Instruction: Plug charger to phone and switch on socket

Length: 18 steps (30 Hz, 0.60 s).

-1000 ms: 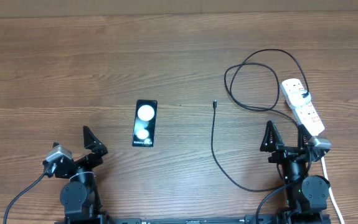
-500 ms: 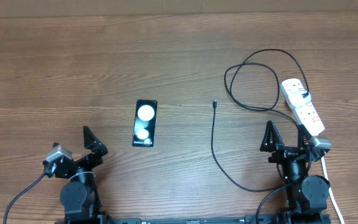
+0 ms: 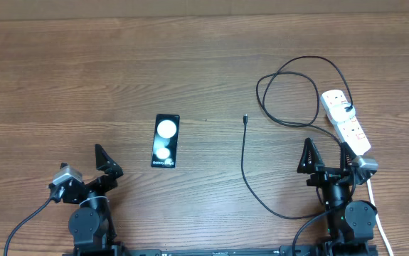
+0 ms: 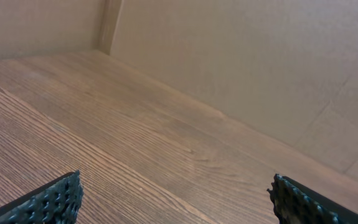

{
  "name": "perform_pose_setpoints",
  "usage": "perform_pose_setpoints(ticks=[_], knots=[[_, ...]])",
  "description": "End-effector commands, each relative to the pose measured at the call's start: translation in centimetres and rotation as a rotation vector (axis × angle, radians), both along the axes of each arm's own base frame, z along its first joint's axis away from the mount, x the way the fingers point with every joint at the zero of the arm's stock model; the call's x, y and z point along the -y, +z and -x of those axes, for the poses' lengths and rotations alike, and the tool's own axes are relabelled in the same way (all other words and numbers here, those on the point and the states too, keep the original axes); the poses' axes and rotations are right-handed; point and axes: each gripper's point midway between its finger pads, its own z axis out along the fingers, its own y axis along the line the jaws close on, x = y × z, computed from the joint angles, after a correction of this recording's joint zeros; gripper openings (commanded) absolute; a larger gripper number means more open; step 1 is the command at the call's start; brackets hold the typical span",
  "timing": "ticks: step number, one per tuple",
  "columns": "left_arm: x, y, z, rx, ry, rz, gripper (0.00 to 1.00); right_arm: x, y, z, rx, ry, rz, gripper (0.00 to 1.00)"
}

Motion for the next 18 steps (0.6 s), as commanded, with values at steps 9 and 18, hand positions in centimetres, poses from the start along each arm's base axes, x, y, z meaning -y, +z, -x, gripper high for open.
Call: perform_pose_setpoints(ticks=[9, 18], knots=[[-0.34, 0.02, 0.13, -0.004, 0.016, -0.022, 1.0, 0.24, -0.34, -0.04, -0.003, -0.012, 0.007, 1.0], [-0.42, 0.02, 0.16, -0.004, 0.021, -0.022, 1.0, 0.24, -0.33, -0.04, -0.002, -0.012, 0.007, 1.0]])
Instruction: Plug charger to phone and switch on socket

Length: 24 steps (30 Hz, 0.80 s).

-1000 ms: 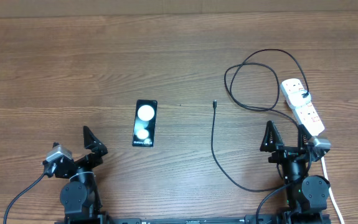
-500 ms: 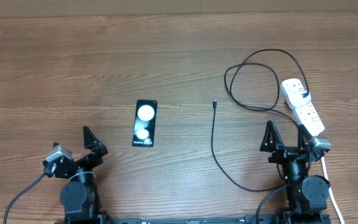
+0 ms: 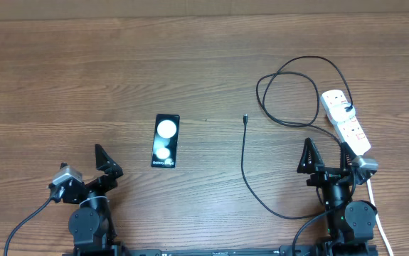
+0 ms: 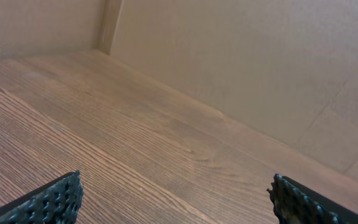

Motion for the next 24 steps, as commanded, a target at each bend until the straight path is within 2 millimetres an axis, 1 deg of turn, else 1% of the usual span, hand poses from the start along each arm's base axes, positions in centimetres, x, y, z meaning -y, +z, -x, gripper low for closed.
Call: perform_pose_setpoints(ticks=[1, 21, 22, 24], knots=[[-0.4, 0.0, 0.2, -0.003, 0.021, -0.022, 1.0, 0.2, -0.4, 0.0, -0.003, -0.012, 0.007, 1.0], [-0.4, 0.1, 0.2, -0.002, 0.02, -0.022, 0.99, 0.2, -0.4, 0.0, -0.003, -0.012, 0.007, 1.0], [-0.2, 0.0, 0.1, -0.004, 0.01, -0.021, 1.0, 0.2, -0.4, 0.0, -0.003, -0.012, 0.007, 1.0], [0.8, -0.1, -0.3, -0.006, -0.053, -0.019, 1.0, 0.2, -0.4, 0.0, -0.003, -0.012, 0.007, 1.0]])
